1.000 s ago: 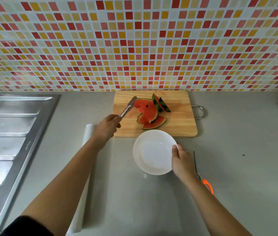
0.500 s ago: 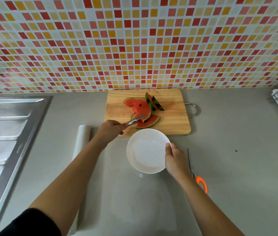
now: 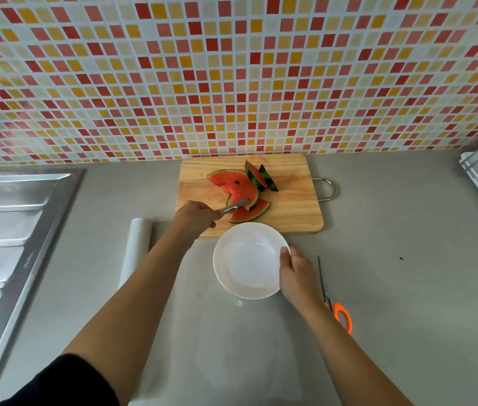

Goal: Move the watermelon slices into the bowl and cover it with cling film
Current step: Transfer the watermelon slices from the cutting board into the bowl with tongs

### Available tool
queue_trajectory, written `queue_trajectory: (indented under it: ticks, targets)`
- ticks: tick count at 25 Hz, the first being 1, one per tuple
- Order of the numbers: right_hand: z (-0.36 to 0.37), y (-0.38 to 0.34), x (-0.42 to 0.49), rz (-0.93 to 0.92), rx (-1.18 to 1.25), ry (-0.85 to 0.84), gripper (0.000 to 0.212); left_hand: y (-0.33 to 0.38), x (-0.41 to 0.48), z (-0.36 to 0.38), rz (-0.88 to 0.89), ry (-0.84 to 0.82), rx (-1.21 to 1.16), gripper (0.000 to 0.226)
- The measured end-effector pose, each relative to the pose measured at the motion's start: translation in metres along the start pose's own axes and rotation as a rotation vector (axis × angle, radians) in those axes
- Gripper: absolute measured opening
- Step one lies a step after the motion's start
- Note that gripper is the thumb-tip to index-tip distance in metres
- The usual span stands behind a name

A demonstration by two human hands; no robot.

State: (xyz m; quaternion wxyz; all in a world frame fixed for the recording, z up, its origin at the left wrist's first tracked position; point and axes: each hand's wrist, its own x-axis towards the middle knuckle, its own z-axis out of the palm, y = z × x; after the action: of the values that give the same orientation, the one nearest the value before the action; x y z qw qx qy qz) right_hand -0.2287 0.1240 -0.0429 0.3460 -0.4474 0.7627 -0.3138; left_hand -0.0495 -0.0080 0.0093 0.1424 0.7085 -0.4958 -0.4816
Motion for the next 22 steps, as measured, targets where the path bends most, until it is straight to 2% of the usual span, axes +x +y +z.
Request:
queue_trajectory:
  ticks: [8,12,15,19,22]
  targets:
    - [-0.001,0.004,0.0,0.002,0.023,-0.018,0.034,-0.01,-0.008,-0.014,0.026,0.02,-0.027,0.019]
    - [0.001,0.004,0.0,0.006,0.034,0.015,0.035,-0.024,-0.027,-0.025,0.01,-0.005,-0.158,0.017]
    - [0.002,0.003,-0.001,0.029,0.05,0.035,0.038,-0.039,-0.047,-0.038,0.082,0.011,-0.199,0.015]
    - [0.003,0.003,-0.001,0.053,0.049,0.066,0.046,-0.062,-0.078,-0.053,0.144,-0.164,-0.09,0.013]
    - [0.004,0.004,0.0,0.069,0.047,0.059,0.047,-0.066,-0.092,-0.045,0.162,-0.188,0.09,0.013]
